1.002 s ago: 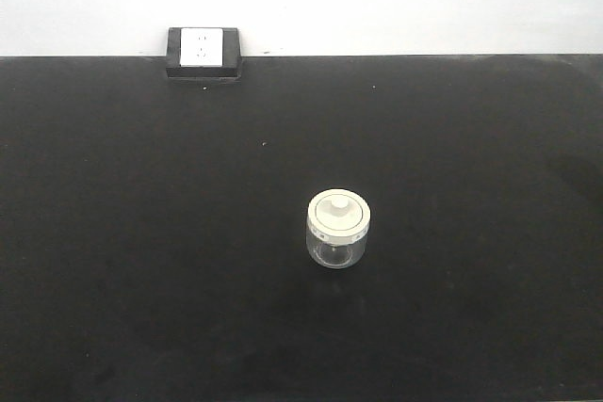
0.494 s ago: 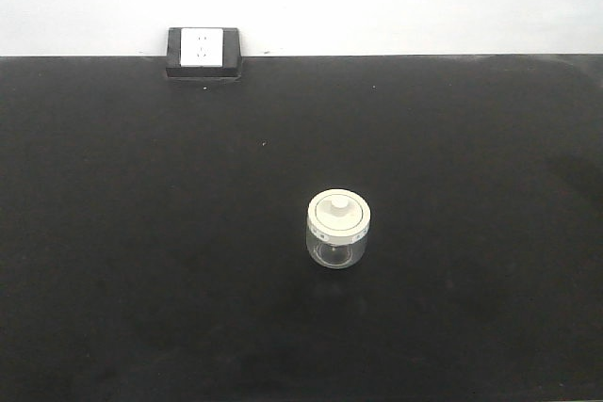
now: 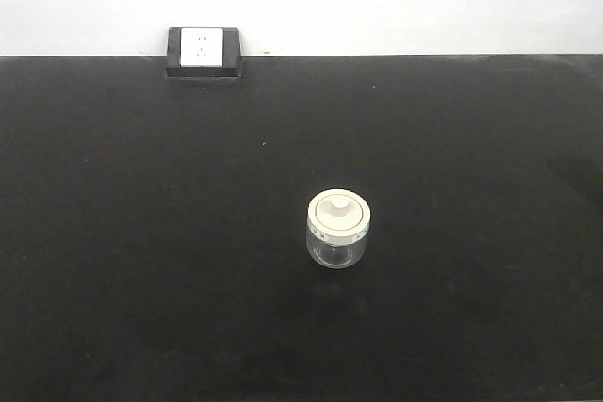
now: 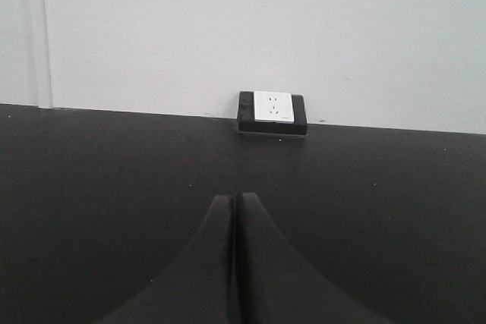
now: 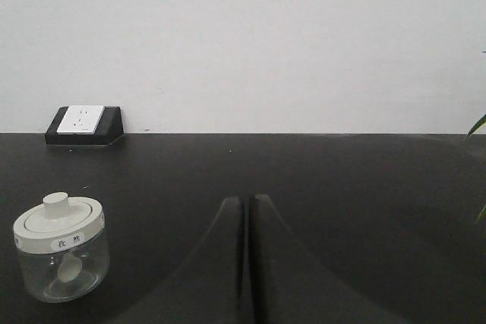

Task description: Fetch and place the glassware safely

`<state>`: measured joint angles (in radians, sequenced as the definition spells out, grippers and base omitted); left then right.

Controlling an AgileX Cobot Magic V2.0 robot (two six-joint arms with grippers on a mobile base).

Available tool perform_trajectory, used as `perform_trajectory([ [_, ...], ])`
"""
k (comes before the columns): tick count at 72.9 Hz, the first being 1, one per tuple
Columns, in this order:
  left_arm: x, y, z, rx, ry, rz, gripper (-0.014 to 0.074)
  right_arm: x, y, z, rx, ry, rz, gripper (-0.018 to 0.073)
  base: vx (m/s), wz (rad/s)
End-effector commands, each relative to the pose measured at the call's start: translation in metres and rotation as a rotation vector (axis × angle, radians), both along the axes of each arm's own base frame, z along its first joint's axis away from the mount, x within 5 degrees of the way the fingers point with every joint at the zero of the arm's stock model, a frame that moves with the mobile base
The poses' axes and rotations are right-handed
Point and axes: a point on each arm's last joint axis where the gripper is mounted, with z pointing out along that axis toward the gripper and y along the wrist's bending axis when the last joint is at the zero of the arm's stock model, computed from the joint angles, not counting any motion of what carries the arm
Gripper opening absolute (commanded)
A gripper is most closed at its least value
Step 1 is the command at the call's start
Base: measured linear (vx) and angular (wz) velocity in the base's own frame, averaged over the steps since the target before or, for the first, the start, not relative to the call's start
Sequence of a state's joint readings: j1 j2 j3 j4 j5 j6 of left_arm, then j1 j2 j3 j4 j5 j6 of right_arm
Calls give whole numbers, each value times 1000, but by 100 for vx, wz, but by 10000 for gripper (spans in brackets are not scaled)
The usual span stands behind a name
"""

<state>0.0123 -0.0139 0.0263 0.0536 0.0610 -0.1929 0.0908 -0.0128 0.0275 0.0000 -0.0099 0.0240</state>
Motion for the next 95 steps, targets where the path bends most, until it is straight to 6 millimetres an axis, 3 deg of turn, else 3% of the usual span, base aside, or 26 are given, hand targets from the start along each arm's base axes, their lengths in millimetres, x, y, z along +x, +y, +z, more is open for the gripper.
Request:
perform_trajectory([
  [1, 0, 0, -3, -4, -51, -5, -7, -1, 0, 0, -11, -62, -8, -8, 0, 0],
  [95, 0, 0, -3, -4, -51, -5, -7, -1, 0, 0, -11, -62, -8, -8, 0, 0],
])
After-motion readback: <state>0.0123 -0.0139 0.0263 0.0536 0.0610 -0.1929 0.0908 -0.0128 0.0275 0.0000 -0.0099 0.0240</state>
